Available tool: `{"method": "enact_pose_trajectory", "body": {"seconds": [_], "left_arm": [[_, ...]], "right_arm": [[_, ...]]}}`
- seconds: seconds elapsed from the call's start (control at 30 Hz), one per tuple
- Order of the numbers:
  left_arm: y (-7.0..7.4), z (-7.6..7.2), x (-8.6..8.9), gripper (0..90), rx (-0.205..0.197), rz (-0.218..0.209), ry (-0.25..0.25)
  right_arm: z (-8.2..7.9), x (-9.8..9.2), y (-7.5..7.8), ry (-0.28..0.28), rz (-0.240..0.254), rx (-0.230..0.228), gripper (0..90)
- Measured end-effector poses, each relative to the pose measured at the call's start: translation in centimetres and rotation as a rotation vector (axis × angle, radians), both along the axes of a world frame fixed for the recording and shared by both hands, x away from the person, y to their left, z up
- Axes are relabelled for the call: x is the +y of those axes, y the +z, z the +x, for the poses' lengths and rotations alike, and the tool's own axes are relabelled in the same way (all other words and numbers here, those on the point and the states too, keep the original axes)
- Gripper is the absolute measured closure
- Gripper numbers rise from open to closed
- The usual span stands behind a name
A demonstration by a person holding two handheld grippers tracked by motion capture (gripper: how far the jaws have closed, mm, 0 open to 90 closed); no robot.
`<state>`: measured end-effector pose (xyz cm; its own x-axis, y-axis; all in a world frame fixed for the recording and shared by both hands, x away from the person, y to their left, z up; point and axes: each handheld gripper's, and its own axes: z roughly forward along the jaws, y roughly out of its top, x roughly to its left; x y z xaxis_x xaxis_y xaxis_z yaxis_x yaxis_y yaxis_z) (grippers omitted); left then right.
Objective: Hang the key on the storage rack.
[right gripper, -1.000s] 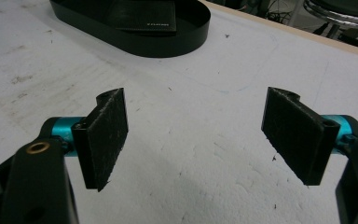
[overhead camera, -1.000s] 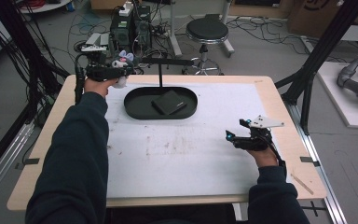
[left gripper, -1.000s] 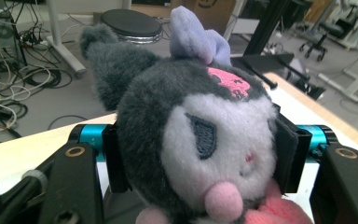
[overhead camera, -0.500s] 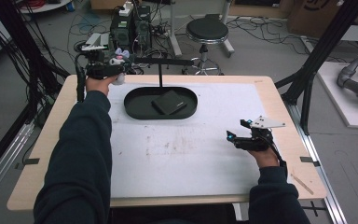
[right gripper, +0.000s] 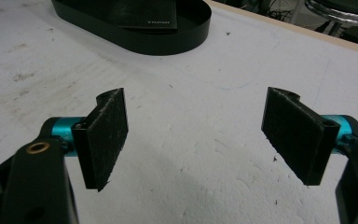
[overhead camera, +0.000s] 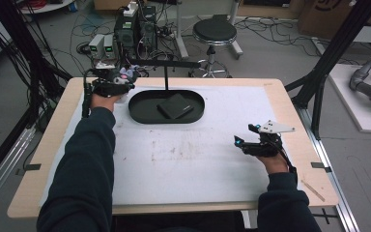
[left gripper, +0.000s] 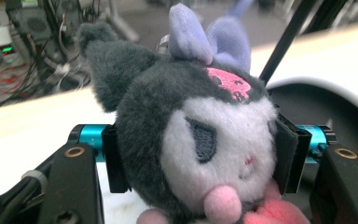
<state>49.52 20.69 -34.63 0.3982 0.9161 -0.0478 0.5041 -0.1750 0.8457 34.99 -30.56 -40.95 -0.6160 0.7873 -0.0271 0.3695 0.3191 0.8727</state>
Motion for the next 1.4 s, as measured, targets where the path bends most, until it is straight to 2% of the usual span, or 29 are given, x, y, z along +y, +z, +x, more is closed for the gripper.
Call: {"method": "enact_pose_trajectory", "body": {"seconds": [0.17, 0.27, 0.37, 0.43, 0.5, 0.67, 0.83, 0.97, 1.1, 1.17, 1.4], "left_arm": [[-0.9, 0.7, -1.5, 35.7, 0.014, 0.018, 0.027], [-1.3, 1.1, -1.8, 33.9, 0.027, 0.024, 0.051], [-1.6, 1.3, -1.7, 33.0, 0.029, 0.002, 0.070], [-1.8, 1.4, -1.6, 31.3, 0.035, -0.008, 0.065], [-1.9, 1.3, -1.5, 26.6, 0.040, -0.008, 0.070], [-2.1, 0.9, -1.0, 23.9, 0.050, -0.001, 0.079], [-2.5, -0.1, 0.0, 23.9, 0.046, -0.045, 0.097], [-2.2, -1.8, 0.5, 23.9, 0.009, -0.084, 0.069], [-1.6, -4.4, 0.9, 24.8, -0.066, -0.132, 0.021], [-1.3, -6.0, 1.2, 23.7, -0.113, -0.147, -0.003], [-1.4, -11.3, 1.9, 23.1, -0.248, -0.159, -0.059]], "right_arm": [[0.0, 0.0, 0.0, -0.001, 0.000, 0.007, 23.1], [0.0, -0.1, 0.0, -0.002, 0.002, 0.003, 23.1], [-0.1, -0.1, 0.0, -0.002, 0.003, 0.005, 23.1], [-0.1, -0.1, 0.0, -0.004, 0.004, 0.008, 23.1], [-0.1, -0.1, 0.0, -0.005, 0.003, 0.005, 23.1], [-0.1, 0.0, 0.0, 0.001, -0.002, -0.004, 23.1], [-0.3, 0.2, 0.0, 0.004, -0.007, -0.004, 23.1], [-0.2, 0.1, 0.0, 0.004, -0.010, -0.006, 23.1], [-0.2, -0.1, 0.0, 0.000, -0.007, -0.003, 23.1], [-0.3, -0.1, 0.0, 0.008, -0.026, -0.014, 22.4], [-0.5, -0.3, -0.1, 0.002, -0.057, -0.019, 21.9]]}}
